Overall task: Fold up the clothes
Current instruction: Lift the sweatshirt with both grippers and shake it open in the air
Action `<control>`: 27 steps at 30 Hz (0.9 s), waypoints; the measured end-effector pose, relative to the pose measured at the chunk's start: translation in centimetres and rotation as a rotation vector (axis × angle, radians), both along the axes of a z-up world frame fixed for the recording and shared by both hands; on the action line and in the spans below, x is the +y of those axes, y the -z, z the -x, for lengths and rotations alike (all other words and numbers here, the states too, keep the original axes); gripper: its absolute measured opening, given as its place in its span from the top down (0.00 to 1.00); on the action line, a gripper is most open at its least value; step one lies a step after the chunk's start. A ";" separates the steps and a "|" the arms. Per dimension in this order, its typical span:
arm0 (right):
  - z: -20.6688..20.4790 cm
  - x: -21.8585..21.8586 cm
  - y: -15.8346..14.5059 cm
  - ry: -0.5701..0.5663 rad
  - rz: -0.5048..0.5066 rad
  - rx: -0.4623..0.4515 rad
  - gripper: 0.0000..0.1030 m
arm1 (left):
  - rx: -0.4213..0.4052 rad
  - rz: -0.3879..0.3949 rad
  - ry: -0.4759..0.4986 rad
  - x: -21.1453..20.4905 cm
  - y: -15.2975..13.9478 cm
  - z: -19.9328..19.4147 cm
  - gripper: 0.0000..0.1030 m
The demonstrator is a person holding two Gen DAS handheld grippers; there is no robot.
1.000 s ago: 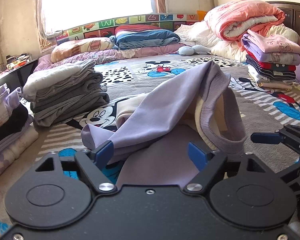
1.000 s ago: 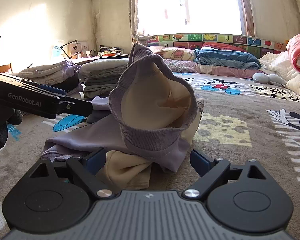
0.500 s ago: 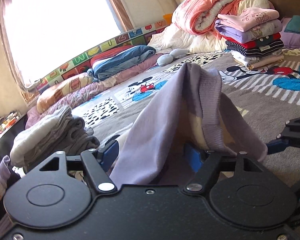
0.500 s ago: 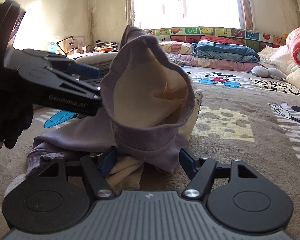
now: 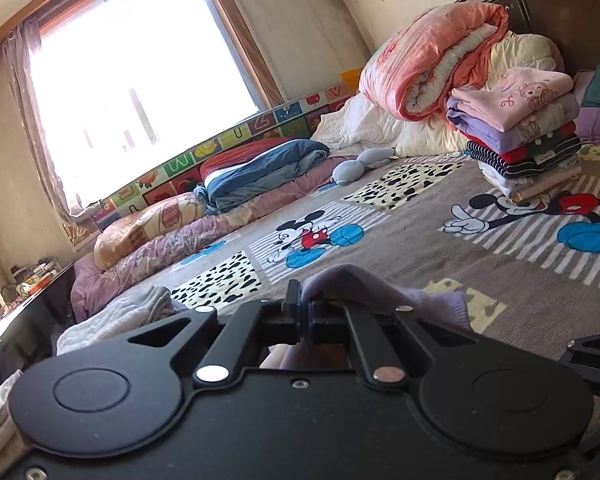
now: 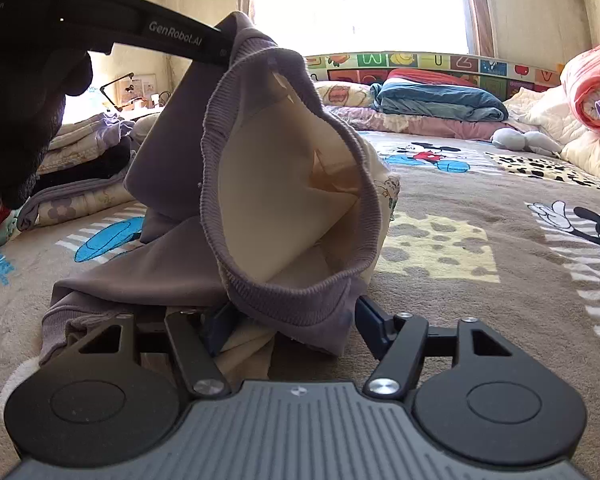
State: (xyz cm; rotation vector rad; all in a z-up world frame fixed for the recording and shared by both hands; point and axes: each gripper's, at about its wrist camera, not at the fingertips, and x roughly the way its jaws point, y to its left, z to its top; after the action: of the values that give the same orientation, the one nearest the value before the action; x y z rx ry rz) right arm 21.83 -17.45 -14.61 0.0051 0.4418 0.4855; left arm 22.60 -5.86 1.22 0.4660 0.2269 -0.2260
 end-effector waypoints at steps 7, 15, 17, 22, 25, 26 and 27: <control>0.7 -1.0 -1.1 0.019 -0.059 -0.067 0.51 | -0.061 -0.023 -0.018 0.6 -4.2 3.0 0.98; 2.7 -3.1 -3.8 -0.016 -0.235 -0.180 0.53 | -0.124 -0.054 -0.046 0.9 -9.0 7.0 0.98; 3.4 -3.8 -4.4 -0.015 -0.265 -0.191 0.67 | -0.142 -0.061 -0.053 1.1 -10.1 8.0 0.98; 5.3 -5.5 -6.1 -0.018 -0.343 -0.211 0.89 | -0.179 -0.066 -0.047 1.2 -11.7 10.7 0.98; 6.8 -6.5 -7.3 -0.012 -0.383 -0.222 0.95 | -0.201 -0.052 -0.046 1.3 -12.4 12.5 0.98; 7.3 -6.7 -7.8 -0.008 -0.396 -0.225 0.95 | -0.208 -0.046 -0.045 1.3 -12.6 13.0 0.98; 7.8 -7.0 -8.2 -0.003 -0.409 -0.228 0.95 | -0.217 -0.040 -0.045 1.4 -12.9 13.6 0.98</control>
State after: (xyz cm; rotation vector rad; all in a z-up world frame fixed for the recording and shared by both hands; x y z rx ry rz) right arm 14.08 -24.50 -6.41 0.3402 0.1137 0.5656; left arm 9.00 -4.48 14.10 0.5209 0.0293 -0.1259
